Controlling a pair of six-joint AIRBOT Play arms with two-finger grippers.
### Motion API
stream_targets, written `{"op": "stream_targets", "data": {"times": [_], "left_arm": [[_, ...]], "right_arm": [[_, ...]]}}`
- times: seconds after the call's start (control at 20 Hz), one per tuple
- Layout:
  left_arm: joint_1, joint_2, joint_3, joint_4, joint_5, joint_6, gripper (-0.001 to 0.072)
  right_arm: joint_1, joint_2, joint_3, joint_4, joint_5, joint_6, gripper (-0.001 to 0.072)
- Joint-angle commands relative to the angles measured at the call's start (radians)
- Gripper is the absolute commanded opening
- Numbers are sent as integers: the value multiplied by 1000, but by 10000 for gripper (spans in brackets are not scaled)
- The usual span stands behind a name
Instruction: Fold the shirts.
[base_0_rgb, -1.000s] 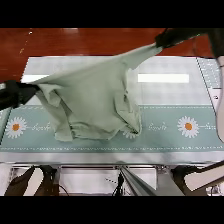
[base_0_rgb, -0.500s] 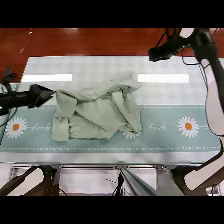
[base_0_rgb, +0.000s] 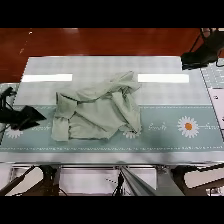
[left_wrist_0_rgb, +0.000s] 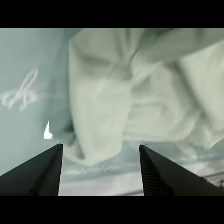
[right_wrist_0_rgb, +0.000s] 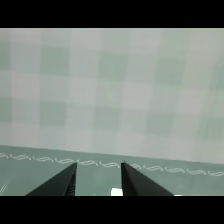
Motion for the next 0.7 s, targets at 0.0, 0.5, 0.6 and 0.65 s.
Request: {"op": "stream_targets", "data": {"times": [0.0,0.5,0.6,0.65], "left_arm": [[-6,7,-142,58,-3,2,595],[-10,-4,-211,-45,165,122,595],[-41,-16,-213,-97,169,165,593],[-68,-29,-213,-101,171,165,590]], "right_arm": [[-41,58,-142,27,-7,5,377],[-41,175,-576,36,-196,-12,453],[-41,219,-627,35,-214,-13,452],[-44,240,-648,35,-217,-13,453]]}}
